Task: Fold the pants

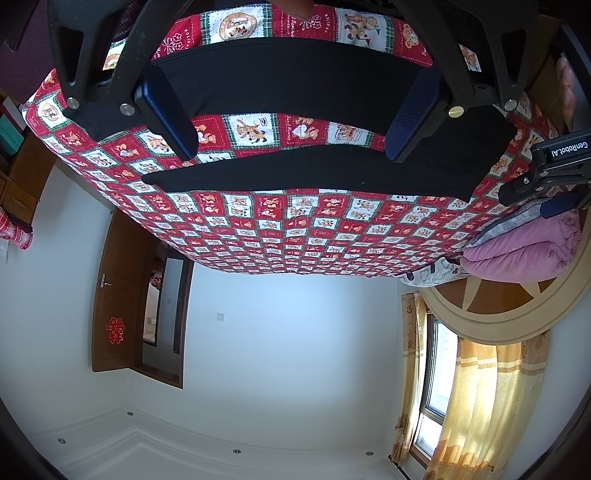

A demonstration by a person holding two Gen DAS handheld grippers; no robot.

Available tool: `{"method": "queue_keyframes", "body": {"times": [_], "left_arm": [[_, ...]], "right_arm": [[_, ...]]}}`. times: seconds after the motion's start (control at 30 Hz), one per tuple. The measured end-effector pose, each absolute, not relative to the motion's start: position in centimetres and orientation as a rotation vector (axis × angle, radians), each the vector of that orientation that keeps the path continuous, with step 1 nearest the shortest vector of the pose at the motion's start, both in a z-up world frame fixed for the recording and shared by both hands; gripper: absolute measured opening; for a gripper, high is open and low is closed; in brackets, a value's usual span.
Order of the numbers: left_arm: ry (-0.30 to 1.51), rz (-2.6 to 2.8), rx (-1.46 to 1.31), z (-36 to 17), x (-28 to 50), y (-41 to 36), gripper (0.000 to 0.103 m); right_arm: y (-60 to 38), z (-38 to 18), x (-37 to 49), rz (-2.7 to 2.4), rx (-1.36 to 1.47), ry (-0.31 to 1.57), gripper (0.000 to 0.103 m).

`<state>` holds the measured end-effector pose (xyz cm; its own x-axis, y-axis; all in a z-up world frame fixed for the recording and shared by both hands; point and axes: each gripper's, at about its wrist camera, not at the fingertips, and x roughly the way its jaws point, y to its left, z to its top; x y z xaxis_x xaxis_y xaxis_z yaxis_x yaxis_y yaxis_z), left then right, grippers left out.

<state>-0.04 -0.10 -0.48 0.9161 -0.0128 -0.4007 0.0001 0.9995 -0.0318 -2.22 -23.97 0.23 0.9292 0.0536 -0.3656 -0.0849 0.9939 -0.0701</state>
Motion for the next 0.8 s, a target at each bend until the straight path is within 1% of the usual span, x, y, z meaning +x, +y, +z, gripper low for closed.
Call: {"method": "queue_keyframes", "body": {"times": [0.63, 0.8], "left_arm": [[0.419, -0.008, -0.034, -0.6, 0.0, 0.0, 0.103], [0.436, -0.013, -0.041, -1.7, 0.4, 0.3, 0.103]], "right_arm": [[-24.0, 0.0, -2.2, 0.071, -0.088, 0.375, 0.102], [-24.3, -0.4, -1.9, 0.067, -0.088, 0.384, 0.102]]}}
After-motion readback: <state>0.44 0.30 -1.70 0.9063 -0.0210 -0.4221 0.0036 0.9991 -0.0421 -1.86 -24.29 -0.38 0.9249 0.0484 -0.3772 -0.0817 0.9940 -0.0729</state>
